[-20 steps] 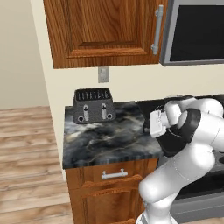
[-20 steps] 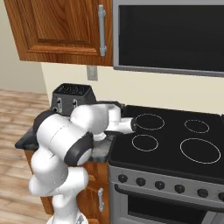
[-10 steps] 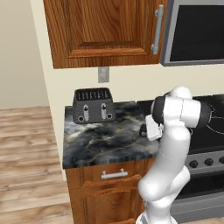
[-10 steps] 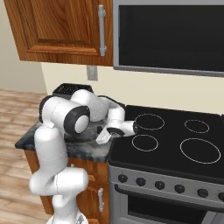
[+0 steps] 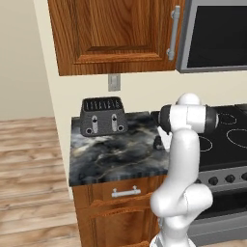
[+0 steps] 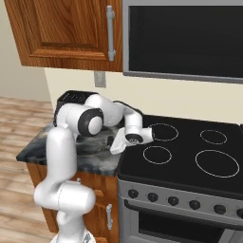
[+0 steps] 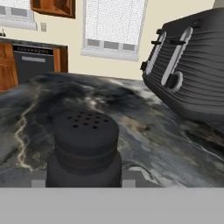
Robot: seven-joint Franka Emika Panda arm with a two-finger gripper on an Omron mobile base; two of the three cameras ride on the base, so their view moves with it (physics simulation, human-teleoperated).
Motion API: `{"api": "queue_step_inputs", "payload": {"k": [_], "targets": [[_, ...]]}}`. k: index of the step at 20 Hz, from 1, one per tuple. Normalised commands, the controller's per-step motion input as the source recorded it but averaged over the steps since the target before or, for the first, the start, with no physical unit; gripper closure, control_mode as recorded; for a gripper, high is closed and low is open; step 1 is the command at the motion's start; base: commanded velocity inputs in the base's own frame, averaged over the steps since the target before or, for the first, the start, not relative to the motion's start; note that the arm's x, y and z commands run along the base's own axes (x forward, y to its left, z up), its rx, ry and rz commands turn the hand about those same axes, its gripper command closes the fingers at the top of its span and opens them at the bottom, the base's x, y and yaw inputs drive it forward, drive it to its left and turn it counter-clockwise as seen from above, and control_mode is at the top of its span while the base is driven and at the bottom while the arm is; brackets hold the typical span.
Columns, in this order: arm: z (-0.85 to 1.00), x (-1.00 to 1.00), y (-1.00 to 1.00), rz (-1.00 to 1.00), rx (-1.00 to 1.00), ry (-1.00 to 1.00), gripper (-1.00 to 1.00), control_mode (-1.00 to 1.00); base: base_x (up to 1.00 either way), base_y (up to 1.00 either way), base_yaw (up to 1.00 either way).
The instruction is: Collect the paprika, ketchup, and shaker from the cabinet and place them next to the stove.
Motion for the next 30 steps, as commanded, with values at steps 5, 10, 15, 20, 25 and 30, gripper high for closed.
{"api": "queue_step_inputs", "payload": {"k": [5, 10, 15, 20, 25, 30], "targets": [[-0.24, 0.07, 0.0, 0.1, 0.0, -0.04, -1.0, -1.0, 0.0, 0.0, 0.0], [-0.02, -0.07, 0.0, 0.06, 0.0, -0.12, -1.0, -1.0, 0.0, 0.0, 0.0], [0.03, -0.24, -0.02, 0.0, 0.0, -0.12, -1.0, -1.0, 0.0, 0.0, 0.0], [0.23, -0.14, -0.11, 0.0, 0.0, -0.12, -1.0, -1.0, 0.0, 0.0, 0.0], [0.32, -0.01, -0.19, 0.0, -0.02, -0.11, -1.0, -1.0, 0.0, 0.0, 0.0], [0.34, -0.04, -0.24, 0.0, -0.02, -0.13, -1.0, -1.0, 0.0, 0.0, 0.0]]}}
